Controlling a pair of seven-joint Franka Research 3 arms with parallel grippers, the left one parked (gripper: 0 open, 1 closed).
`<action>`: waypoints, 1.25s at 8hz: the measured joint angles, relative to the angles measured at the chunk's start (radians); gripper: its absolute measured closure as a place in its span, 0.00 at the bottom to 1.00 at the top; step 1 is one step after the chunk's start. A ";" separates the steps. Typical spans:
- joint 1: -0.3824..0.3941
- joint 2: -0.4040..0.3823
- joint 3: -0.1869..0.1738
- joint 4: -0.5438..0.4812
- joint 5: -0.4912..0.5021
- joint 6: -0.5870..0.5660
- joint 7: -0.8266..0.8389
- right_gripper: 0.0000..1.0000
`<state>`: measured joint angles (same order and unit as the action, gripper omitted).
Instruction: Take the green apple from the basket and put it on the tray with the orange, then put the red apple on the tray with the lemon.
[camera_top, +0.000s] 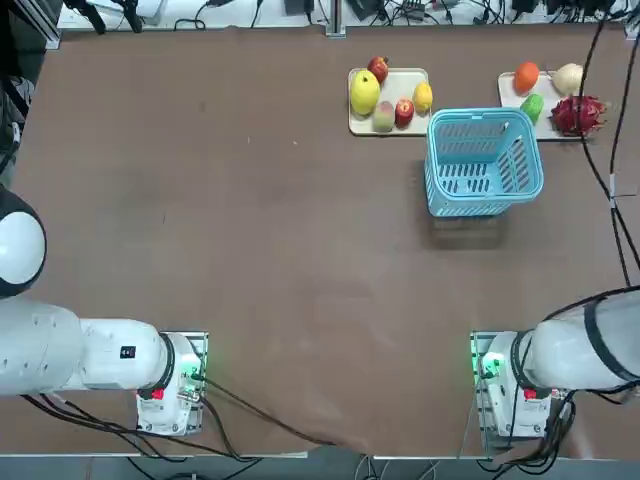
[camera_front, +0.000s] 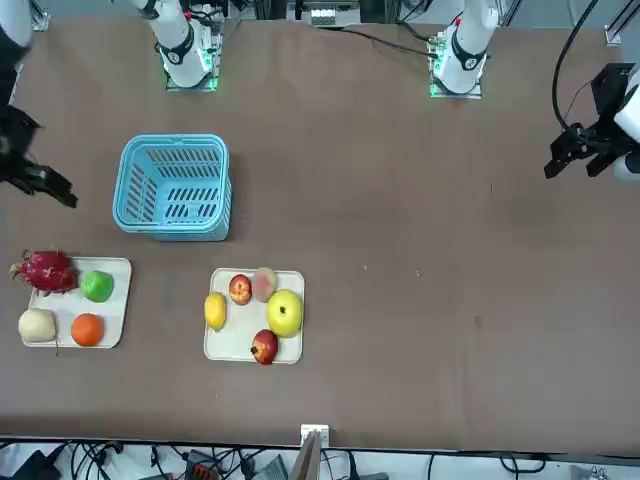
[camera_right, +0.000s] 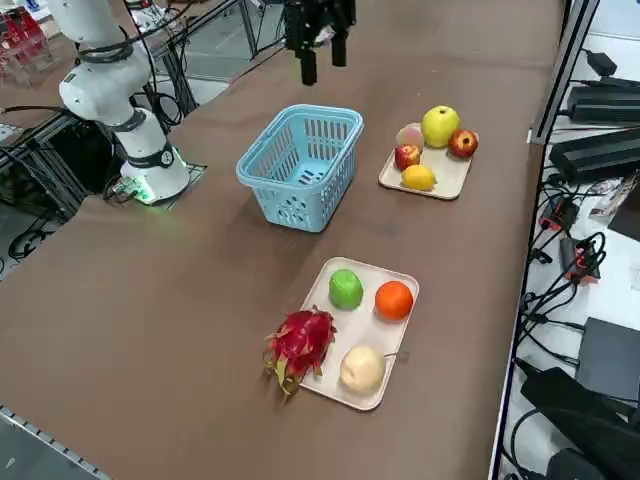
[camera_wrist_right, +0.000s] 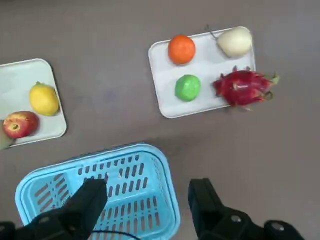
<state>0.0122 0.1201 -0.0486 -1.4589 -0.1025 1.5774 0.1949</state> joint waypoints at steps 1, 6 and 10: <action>-0.024 -0.018 0.004 -0.001 0.001 -0.004 -0.007 0.00; -0.094 -0.161 0.015 -0.140 0.099 -0.045 -0.106 0.00; -0.099 -0.240 0.047 -0.231 0.122 -0.029 -0.119 0.00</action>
<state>-0.0864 -0.1204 -0.0012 -1.6901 0.0197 1.5485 0.0762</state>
